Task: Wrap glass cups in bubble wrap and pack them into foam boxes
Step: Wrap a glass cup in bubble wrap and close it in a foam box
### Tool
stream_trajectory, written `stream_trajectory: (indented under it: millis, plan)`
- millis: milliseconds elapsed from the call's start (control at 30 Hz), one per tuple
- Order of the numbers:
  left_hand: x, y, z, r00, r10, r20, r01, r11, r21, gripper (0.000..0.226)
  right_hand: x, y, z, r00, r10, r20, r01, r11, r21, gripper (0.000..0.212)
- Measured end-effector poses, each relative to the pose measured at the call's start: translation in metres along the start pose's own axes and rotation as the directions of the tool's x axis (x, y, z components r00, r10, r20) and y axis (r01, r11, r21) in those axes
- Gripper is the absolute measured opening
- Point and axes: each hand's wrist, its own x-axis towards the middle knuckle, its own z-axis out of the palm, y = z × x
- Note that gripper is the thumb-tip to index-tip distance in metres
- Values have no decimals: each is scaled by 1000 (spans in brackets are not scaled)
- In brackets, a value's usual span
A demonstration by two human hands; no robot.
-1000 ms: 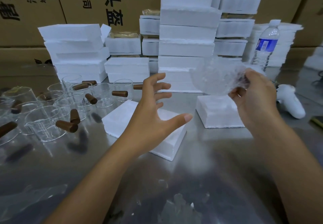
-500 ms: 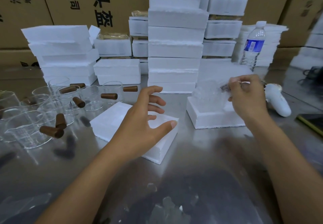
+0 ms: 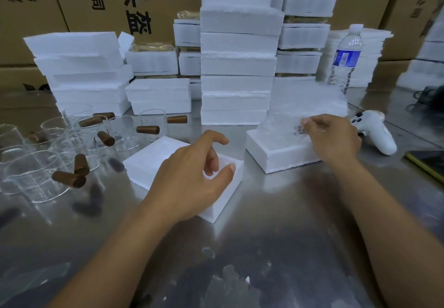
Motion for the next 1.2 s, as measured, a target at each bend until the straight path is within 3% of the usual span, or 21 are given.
stream_trajectory:
  millis: [133, 233, 300, 433, 600, 700, 767, 900, 1000, 1100, 1200]
  plan:
    - [-1, -2, 1, 999, 13, 36, -15, 999, 37, 25, 1, 2, 4, 997, 73, -20, -72, 996, 44, 33]
    - [-1, -2, 0, 999, 15, 37, -17, 998, 60, 22, 1, 2, 5, 990, 119, -76, -103, 977, 189, 43]
    - [-1, -2, -1, 1000, 10, 28, -12, 999, 53, 25, 5, 2, 4, 962, 239, -133, -194, 938, 289, 39]
    - [-2, 0, -3, 995, 28, 98, -36, 996, 78, 28, 11, 6, 3, 905, 419, -74, -366, 855, 367, 29]
    - [-4, 4, -6, 970, 62, 233, -84, 993, 87, 38, 13, 8, 1, 899, 437, 11, -414, 843, 344, 5]
    - [-5, 9, -10, 956, 93, 278, -114, 992, 57, 52, 12, 8, 0, 904, 425, 58, -418, 844, 336, 21]
    - [-5, 14, -13, 958, 125, 259, -145, 988, 60, 56, 10, 6, 0, 902, 427, 69, -424, 842, 332, 16]
    - [-3, 21, -29, 978, 198, 65, -197, 980, -32, 50, 8, 5, 1, 906, 417, 72, -415, 844, 338, 16]
    - [2, 23, -44, 954, 185, -235, -239, 945, -225, 42, 5, 1, 3, 909, 412, 64, -409, 851, 330, 9]
    - [4, 25, -56, 813, 98, -574, -357, 863, -358, 30, 3, 0, 5, 911, 408, 58, -404, 858, 319, 19]
    - [8, 23, -64, 696, -116, -709, -328, 827, -457, 33, 0, -4, 7, 919, 385, 86, -393, 877, 277, 14]
